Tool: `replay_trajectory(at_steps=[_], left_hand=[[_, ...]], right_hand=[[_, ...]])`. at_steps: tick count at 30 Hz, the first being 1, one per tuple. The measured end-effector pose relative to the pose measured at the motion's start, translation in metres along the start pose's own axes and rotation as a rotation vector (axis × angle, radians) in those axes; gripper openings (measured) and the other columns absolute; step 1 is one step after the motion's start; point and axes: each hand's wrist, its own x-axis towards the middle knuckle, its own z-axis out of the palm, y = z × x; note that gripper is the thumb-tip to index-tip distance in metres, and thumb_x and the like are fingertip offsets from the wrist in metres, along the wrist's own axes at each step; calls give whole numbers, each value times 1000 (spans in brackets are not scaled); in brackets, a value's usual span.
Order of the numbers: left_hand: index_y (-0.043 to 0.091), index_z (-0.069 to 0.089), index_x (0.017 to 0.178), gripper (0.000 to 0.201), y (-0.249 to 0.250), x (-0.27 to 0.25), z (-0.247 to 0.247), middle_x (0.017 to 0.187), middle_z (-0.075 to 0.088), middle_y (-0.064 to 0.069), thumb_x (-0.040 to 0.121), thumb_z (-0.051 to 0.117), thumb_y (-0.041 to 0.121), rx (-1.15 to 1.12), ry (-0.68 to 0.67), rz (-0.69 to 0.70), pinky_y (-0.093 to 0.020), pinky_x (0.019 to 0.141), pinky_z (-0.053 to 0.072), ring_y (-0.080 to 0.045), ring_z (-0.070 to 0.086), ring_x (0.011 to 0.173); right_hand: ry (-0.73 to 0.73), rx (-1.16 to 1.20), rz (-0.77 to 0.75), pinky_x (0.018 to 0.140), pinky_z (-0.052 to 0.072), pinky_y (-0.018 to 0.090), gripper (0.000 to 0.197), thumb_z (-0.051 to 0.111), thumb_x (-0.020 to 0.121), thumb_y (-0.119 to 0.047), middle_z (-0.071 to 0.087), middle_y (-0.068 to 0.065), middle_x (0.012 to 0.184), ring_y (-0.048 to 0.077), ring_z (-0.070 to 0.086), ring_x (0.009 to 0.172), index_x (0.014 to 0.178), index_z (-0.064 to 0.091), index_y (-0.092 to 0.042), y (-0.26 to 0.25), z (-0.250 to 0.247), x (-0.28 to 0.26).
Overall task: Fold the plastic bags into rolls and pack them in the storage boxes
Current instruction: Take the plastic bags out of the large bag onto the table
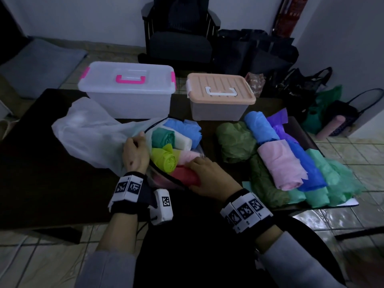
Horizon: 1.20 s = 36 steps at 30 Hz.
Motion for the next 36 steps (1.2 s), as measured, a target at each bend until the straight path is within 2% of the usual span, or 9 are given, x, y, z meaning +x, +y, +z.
replay_trajectory(at_steps=[4, 8, 15, 20, 22, 26, 29, 31, 36], left_hand=[[0, 50, 122, 48, -1, -9, -1, 129, 52, -21, 100, 33, 38, 13, 11, 41, -35, 93, 37, -34, 49, 118], [-1, 51, 120, 47, -1, -10, -2, 128, 52, -22, 100, 33, 39, 30, 17, 52, -36, 91, 37, -36, 49, 116], [-1, 52, 119, 47, -2, -11, -1, 129, 51, -23, 100, 34, 38, 36, 27, 60, -36, 92, 36, -37, 48, 117], [-2, 51, 122, 47, 1, -11, -1, 132, 50, -24, 100, 34, 36, 63, 28, 55, -37, 95, 36, -37, 47, 120], [-2, 51, 123, 47, 3, -11, -1, 132, 50, -24, 100, 33, 36, 74, 30, 54, -36, 94, 36, -37, 47, 120], [-1, 49, 125, 49, 3, -15, 2, 132, 49, -25, 101, 32, 38, 108, 39, 53, -39, 93, 37, -39, 47, 119], [-1, 49, 124, 49, 2, -18, 3, 131, 49, -25, 101, 31, 38, 119, 35, 58, -39, 94, 36, -39, 46, 119], [-2, 48, 125, 49, 2, -18, 2, 132, 48, -26, 101, 31, 38, 131, 33, 60, -39, 94, 35, -39, 46, 120], [-7, 50, 125, 52, 3, -5, 2, 133, 47, -29, 101, 31, 35, 183, 4, 48, -39, 97, 35, -42, 45, 122]], right_hand=[[-61, -138, -5, 100, 32, 38, 69, 67, 80, -38, 43, 6, 136, 27, 36, 129, 140, 37, -18, -2, -4, 4], [-157, -41, 2, 93, 44, 44, 69, 73, 78, -26, 41, 12, 130, 34, 51, 115, 135, 38, -10, -5, -7, 5], [-164, 144, 37, 96, 42, 33, 48, 56, 88, -15, 56, 12, 129, 30, 55, 115, 135, 45, -14, 3, -25, -5], [-181, 334, 119, 61, 41, 15, 23, 59, 85, -9, 65, 6, 88, 12, 56, 68, 107, 63, -6, 25, -45, -22], [-187, 438, 208, 54, 40, 10, 11, 59, 84, -6, 63, 7, 77, 11, 54, 62, 92, 65, -6, 37, -52, -35], [-20, 595, 441, 61, 46, 20, 13, 60, 88, -18, 64, 9, 79, 19, 58, 69, 94, 66, -7, 58, -54, -57], [47, 670, 589, 62, 49, 30, 21, 59, 90, -23, 63, 12, 76, 21, 57, 62, 90, 63, -2, 68, -43, -70], [100, 650, 669, 72, 50, 36, 29, 58, 90, -26, 66, 18, 86, 28, 61, 73, 97, 62, 1, 70, -34, -76], [104, 527, 760, 80, 38, 32, 41, 53, 93, -28, 56, 26, 121, 35, 55, 109, 117, 44, 4, 47, -16, -74]])
